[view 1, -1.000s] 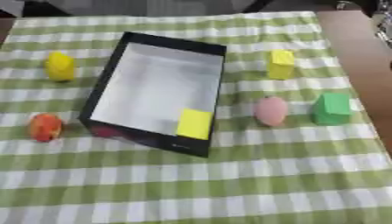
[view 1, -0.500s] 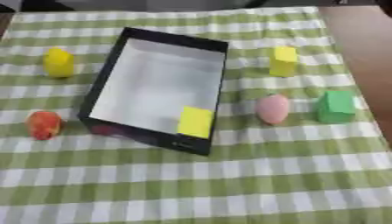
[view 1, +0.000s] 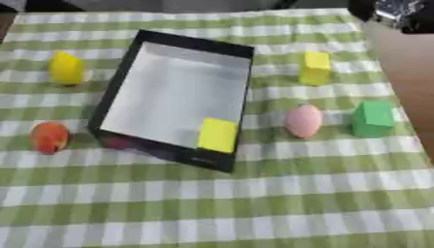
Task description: Pick up objects on the table and place them in the box.
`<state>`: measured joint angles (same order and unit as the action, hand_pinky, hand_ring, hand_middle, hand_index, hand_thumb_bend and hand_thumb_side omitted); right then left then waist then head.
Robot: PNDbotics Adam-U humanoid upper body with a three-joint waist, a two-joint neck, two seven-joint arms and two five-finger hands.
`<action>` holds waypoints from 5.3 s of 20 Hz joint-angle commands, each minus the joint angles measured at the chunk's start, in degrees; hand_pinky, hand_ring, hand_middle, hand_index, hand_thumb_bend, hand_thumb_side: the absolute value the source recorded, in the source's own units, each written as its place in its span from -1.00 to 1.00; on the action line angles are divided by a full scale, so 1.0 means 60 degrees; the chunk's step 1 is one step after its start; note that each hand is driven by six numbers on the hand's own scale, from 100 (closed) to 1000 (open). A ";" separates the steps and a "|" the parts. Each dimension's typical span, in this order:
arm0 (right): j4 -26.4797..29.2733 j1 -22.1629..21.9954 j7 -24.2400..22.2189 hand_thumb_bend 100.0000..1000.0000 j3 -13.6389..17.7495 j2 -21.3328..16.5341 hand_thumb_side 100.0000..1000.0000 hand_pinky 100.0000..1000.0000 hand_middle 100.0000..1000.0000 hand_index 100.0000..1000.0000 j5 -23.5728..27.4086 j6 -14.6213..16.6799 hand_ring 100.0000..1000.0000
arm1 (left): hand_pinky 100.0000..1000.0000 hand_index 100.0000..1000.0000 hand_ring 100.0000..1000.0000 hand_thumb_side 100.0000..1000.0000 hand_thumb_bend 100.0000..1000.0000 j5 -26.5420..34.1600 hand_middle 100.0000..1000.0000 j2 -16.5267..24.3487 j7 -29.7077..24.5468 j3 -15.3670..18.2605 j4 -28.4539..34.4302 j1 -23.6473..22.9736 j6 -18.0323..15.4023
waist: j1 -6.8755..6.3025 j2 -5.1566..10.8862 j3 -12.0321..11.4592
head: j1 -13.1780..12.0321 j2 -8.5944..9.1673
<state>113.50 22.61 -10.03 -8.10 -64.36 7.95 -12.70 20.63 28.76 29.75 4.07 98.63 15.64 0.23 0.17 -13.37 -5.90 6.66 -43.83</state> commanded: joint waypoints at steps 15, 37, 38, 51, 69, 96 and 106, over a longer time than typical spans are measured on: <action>0.0181 -0.1483 -0.1483 0.20 0.0034 -0.1381 -0.66 0.76 0.66 0.75 -0.0745 0.0835 0.70 | 0.49 0.79 0.46 0.26 0.55 -0.0031 0.46 0.0184 0.0087 0.0170 0.0245 -0.0060 0.0016 | 0.0134 -0.0176 0.0029 | -0.0385 -0.0048; 0.0181 -0.2339 -0.1097 0.14 -0.0104 -0.1034 -0.76 0.76 0.66 0.72 -0.3115 0.0033 0.70 | 0.48 0.79 0.45 0.26 0.55 0.0044 0.45 0.0032 0.0037 0.0099 0.0291 -0.0092 0.0006 | 0.0039 -0.0270 0.0056 | 0.0133 -0.0048; 0.0181 -0.2349 -0.1130 0.14 -0.0139 -0.1034 -0.76 0.76 0.66 0.72 -0.3251 -0.0032 0.70 | 0.48 0.79 0.45 0.26 0.55 0.0048 0.45 0.0024 0.0037 0.0100 0.0287 -0.0094 0.0007 | 0.0028 -0.0283 0.0044 | 0.0137 -0.0048; -0.0183 -0.2427 -0.1910 0.12 -0.0443 -0.0850 -0.77 0.75 0.65 0.68 -0.4143 -0.0726 0.70 | 0.48 0.79 0.45 0.26 0.54 0.0101 0.45 -0.0086 0.0026 0.0091 0.0310 -0.0068 0.0008 | -0.0102 -0.0449 -0.0067 | 0.0059 -0.0048; -0.1749 -0.1935 -0.2038 0.03 -0.0659 -0.0575 -0.82 0.74 0.61 0.65 -0.4720 -0.0404 0.68 | 0.50 0.78 0.45 0.27 0.52 0.0146 0.45 -0.0242 0.0002 0.0055 0.0287 -0.0103 0.0019 | -0.0185 -0.0532 -0.0140 | 0.0088 -0.0048; 0.0105 -0.1542 -0.0878 -0.48 0.0224 -0.0378 -1.00 0.53 -0.47 -0.17 -0.3885 -0.0863 0.14 | 0.50 0.77 0.44 0.27 0.50 0.0140 0.43 -0.0290 0.0054 0.0096 0.0347 -0.0195 -0.0034 | -0.0042 -0.0419 -0.0135 | -0.0072 -0.0048; 0.0181 0.0654 -0.1047 -0.46 -0.0432 -0.0237 -1.00 0.54 -0.41 -0.13 -0.3213 0.0536 0.15 | 0.50 0.77 0.43 0.27 0.49 -0.0013 0.43 -0.0192 -0.0156 -0.0164 0.0397 -0.0117 0.0072 | 0.0105 -0.0059 -0.0607 | 0.0603 -0.0048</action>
<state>113.60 25.68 -16.04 -10.64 -64.61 -11.56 -10.57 21.07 25.75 29.15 3.08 99.67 14.32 0.65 0.16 -15.48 -9.51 9.61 -43.84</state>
